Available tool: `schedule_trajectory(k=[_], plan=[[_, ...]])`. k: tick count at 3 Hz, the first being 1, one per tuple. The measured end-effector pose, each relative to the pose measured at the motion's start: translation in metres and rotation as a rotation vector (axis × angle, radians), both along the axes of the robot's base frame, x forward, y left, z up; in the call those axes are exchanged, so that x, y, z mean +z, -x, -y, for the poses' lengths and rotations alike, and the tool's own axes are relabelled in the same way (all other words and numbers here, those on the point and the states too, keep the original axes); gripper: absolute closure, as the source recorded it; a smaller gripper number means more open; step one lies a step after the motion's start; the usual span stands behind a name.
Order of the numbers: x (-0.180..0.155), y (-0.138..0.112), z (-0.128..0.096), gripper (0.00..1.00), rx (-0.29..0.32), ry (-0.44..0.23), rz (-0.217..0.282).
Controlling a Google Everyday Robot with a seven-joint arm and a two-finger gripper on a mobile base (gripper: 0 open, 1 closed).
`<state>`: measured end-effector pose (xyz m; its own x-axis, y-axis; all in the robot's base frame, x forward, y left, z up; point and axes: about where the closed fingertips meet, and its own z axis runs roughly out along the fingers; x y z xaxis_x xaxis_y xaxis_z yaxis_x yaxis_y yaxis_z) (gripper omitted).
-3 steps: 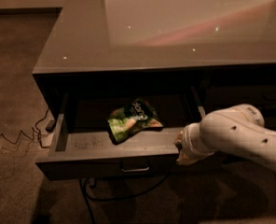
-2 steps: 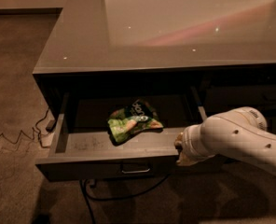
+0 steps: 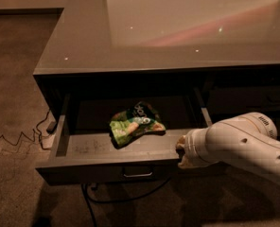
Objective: Open top drawer
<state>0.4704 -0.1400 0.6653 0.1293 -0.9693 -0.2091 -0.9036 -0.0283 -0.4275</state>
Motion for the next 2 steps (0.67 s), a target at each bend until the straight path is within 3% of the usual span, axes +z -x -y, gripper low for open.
schedule_trajectory(k=[2], plan=[[0.0, 0.0, 0.0, 0.58, 0.0, 0.0, 0.0]])
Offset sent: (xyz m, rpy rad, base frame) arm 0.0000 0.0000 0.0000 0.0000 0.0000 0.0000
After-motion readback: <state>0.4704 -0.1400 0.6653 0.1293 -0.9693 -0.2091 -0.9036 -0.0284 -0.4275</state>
